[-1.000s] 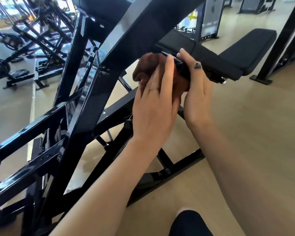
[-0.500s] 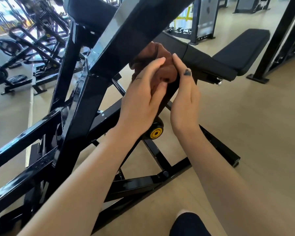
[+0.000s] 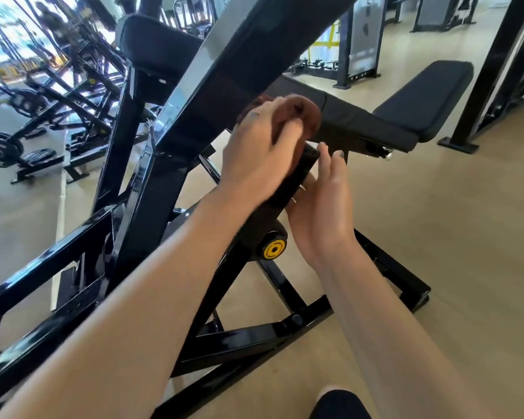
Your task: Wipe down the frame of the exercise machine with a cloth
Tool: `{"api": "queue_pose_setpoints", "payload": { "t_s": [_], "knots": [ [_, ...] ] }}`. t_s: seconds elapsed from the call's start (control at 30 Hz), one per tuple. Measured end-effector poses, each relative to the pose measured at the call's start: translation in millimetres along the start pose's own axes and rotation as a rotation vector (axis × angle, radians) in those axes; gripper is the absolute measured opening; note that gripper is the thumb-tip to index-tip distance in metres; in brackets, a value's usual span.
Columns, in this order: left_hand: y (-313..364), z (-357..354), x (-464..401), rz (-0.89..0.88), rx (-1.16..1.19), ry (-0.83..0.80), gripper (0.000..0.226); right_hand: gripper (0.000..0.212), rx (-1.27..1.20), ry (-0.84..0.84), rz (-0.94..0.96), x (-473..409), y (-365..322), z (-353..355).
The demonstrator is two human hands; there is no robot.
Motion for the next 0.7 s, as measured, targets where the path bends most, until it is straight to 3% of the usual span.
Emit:
{"api": "queue_pose_setpoints", "payload": {
  "t_s": [0.1, 0.17, 0.33, 0.43, 0.53, 0.7],
  "knots": [
    [9.1, -3.9, 11.1, -0.156, -0.007, -0.005, 0.033, 0.058, -0.071, -0.012, -0.034, -1.3, 2.4, 2.1],
    [3.7, -2.7, 0.2, -0.146, -0.013, -0.040, 0.036, 0.063, -0.052, -0.033, -0.024, -4.0, 1.8, -0.1],
    [-37.9, 3.6, -42.6, 0.284, 0.018, -0.052, 0.053, 0.066, 0.001, 0.007, -0.059, -4.7, 4.1, 0.8],
    [-33.2, 4.3, -43.3, 0.337, 0.029, 0.010, 0.047, 0.063, -0.014, -0.008, -0.058, -5.3, 2.0, -1.3],
    [-14.1, 4.6, -25.8, 0.266, 0.060, 0.024, 0.047, 0.061, -0.045, -0.010, -0.061, -4.9, 2.1, -1.7],
    [13.7, -2.4, 13.5, -0.123, 0.051, -0.017, 0.027, 0.061, -0.075, -0.017, -0.016, -4.0, 3.4, 1.0]
  ]
}}
Point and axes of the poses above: each hand's wrist, its own x-axis away from the middle knuckle, its own z-axis out of the back of the hand, y = z × x, the point moved 6 cm from there along -x, towards the middle knuckle, and after that the axes turned 4 degrees about -y, right-handed, at the moved point
